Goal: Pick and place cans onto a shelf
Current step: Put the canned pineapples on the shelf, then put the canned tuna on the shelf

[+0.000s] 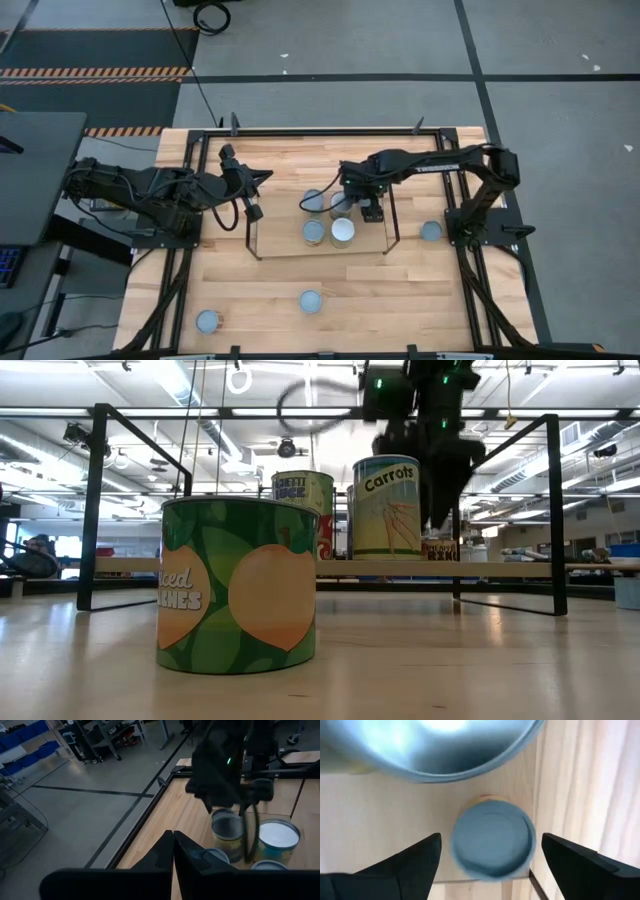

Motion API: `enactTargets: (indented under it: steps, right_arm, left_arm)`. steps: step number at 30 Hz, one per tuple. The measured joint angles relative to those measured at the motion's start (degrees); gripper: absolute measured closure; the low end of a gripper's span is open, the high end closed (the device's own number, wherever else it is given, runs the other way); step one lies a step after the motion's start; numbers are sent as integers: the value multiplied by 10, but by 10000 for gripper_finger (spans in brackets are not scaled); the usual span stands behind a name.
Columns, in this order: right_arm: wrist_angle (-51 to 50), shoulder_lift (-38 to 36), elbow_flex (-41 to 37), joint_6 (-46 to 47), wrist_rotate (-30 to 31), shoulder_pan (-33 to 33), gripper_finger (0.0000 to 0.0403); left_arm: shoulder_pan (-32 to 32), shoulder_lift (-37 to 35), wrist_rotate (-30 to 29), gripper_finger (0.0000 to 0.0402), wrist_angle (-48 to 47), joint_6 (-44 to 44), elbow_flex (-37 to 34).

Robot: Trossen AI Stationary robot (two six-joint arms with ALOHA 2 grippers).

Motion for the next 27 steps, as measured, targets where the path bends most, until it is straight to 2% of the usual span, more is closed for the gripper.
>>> enactTargets:
  steps: [5,8,17,24,27]
  right_arm:
    - [-27,-52,42,10,67,24,51]
    - [-36,-91,59,26,84,34,50]
    - [-103,-242,60,99,94,62,50]
    - [-213,-317,54,192,94,65,50]
    - [-236,-338,25,222,69,65,50]
  left_arm:
    - [0,0,0,385,0,0,0]
    - [0,0,0,385,0,0,0]
    - [0,0,0,385,0,0,0]
    - [0,0,0,382,0,0,0]
    - [0,0,0,382,0,0,0]
